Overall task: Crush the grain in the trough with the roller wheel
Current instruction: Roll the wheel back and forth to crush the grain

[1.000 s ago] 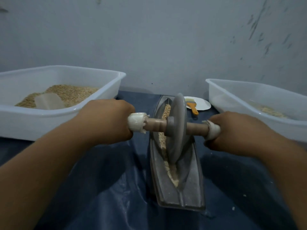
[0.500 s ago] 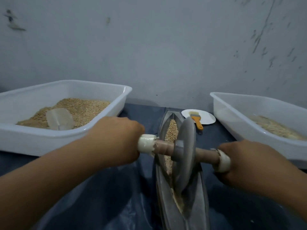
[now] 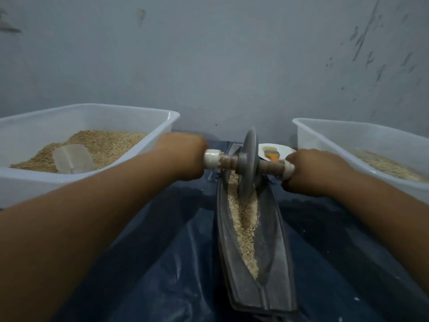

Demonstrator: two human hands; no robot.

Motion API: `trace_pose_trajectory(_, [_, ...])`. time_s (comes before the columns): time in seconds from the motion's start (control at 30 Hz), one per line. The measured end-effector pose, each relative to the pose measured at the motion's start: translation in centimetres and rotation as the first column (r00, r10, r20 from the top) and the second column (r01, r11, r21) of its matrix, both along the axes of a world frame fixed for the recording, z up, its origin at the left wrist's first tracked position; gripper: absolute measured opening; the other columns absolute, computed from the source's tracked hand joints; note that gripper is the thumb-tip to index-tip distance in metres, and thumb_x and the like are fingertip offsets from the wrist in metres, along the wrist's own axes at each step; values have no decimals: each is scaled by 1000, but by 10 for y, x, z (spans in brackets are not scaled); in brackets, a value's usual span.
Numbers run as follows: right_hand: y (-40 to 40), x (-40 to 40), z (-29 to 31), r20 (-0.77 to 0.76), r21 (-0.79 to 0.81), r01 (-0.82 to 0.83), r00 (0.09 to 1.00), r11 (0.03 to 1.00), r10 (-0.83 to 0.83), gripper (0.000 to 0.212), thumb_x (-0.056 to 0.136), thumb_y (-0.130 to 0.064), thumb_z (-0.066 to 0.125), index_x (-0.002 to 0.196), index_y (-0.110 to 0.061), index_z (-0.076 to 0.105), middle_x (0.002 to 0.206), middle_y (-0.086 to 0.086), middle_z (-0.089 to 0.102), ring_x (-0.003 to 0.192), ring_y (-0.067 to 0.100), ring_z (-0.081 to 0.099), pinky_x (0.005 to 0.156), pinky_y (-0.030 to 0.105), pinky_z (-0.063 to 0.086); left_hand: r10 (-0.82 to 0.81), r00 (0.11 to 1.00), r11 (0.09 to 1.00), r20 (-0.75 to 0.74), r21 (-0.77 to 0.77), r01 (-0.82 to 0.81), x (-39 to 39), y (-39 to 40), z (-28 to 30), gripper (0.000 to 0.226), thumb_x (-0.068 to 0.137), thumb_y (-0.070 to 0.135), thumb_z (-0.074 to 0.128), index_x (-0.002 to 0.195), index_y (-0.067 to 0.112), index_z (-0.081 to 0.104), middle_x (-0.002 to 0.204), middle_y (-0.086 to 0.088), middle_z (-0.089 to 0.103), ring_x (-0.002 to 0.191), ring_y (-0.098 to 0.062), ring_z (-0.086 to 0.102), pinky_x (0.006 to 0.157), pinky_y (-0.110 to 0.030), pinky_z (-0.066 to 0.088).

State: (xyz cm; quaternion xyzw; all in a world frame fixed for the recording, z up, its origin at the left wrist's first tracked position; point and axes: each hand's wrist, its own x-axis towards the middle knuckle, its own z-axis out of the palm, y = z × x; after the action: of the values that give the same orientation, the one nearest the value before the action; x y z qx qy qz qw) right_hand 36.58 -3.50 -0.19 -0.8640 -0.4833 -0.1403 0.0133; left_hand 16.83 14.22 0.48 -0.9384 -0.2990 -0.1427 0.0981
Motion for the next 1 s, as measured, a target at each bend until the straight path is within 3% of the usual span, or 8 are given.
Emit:
trace_pose_trajectory(0.13, [-31,-11,-8,34,-35,-65,997,997,66,14,64,-45,54,67,-33,50,64,-9,59,59,9,56,50,25,39,-43,999,998,-25,43,44,-27,-9,-14,25,68,30,67,64,31,43,66,9,54,59,-6,50,50,-24,32])
trace_pose_trajectory(0.27, [-9,-6,-2,59,7,13,998,1000,-13,13,73,-39,59,68,-32,48,70,-10,56,63,14,55,55,26,39,0,999,1000,45,20,-1,-14,-6,-14,15,72,26,65,75,31,52,69,9,54,61,-11,51,55,-25,34])
trace_pose_trajectory(0.43, [9,5,-2,-115,-4,42,992,999,-42,18,74,-35,68,72,-29,51,84,-3,64,79,21,62,72,31,52,-5,999,998,49,68,1,10,1,3,18,74,22,66,89,30,60,73,7,56,69,-17,56,61,-28,38])
trace_pose_trajectory(0.57, [-21,-7,-5,-222,-112,-26,975,993,0,21,65,-38,73,70,-30,55,70,-9,61,65,9,59,56,26,44,-81,995,996,-57,39,83,-9,-6,2,18,69,29,69,75,32,51,67,9,54,63,-11,55,57,-24,41])
trace_pose_trajectory(0.67, [-28,-13,-9,-95,-32,-15,995,999,12,16,65,-42,64,67,-32,53,65,-10,59,59,8,55,49,25,37,-95,995,995,-35,27,96,-20,-9,-10,17,69,33,68,73,34,51,67,11,56,60,-7,54,52,-22,35])
trace_pose_trajectory(0.77, [-11,-16,-2,87,39,26,996,999,-29,18,75,-40,57,66,-32,43,67,-11,48,62,16,49,50,24,30,-20,1000,999,10,-27,21,-12,-8,-11,15,74,33,66,83,33,54,73,9,57,71,-16,58,62,-27,41])
trace_pose_trajectory(0.87, [2,-16,7,70,7,16,997,1000,-17,21,75,-39,61,66,-31,43,69,-10,48,69,22,51,57,26,34,0,1000,996,-8,-94,-1,-5,-5,-9,19,73,33,69,87,31,57,80,6,62,76,-19,61,68,-29,47])
trace_pose_trajectory(1.0, [-16,-23,12,8,-110,-54,998,992,55,23,65,-43,69,67,-30,50,68,-9,59,64,13,57,55,25,41,-39,998,988,-58,-154,30,-25,-11,-13,22,69,34,73,85,33,58,77,9,62,71,-13,60,65,-28,47])
